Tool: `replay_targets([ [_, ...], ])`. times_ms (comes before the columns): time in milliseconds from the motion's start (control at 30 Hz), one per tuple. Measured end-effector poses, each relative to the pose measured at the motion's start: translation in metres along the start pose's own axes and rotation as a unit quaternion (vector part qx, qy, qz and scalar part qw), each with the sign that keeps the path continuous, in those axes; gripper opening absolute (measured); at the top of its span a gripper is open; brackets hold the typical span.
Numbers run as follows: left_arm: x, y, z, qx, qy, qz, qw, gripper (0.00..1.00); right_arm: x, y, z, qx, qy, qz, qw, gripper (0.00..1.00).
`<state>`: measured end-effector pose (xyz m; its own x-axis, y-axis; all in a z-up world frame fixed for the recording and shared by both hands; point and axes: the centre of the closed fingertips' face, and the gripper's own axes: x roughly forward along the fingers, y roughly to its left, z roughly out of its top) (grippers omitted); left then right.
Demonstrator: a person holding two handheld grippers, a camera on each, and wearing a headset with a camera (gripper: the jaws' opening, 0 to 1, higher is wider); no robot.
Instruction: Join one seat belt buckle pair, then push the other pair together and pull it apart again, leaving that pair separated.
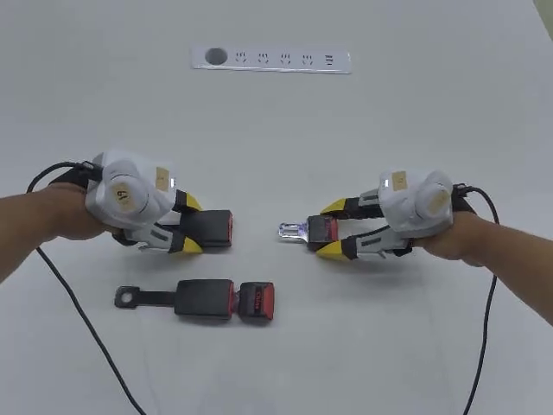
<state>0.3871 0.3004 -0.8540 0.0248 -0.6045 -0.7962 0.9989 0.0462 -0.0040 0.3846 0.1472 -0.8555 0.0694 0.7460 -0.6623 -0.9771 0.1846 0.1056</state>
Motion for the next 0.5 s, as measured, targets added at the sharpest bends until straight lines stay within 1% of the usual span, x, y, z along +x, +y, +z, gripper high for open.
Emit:
replay_targets([
  [167,0.002,-0.001,0.0,0.0,0.002,0.0,1.0,0.34,0.009,0.001,0.007,-0.001,-0.009,0.004,1.0,0.36],
  [500,0.004,-0.001,0.001,0.005,0.007,-0.002,1.0,0.34,0.027,0.009,0.024,-0.003,-0.025,0.015,0.9996,0.36],
])
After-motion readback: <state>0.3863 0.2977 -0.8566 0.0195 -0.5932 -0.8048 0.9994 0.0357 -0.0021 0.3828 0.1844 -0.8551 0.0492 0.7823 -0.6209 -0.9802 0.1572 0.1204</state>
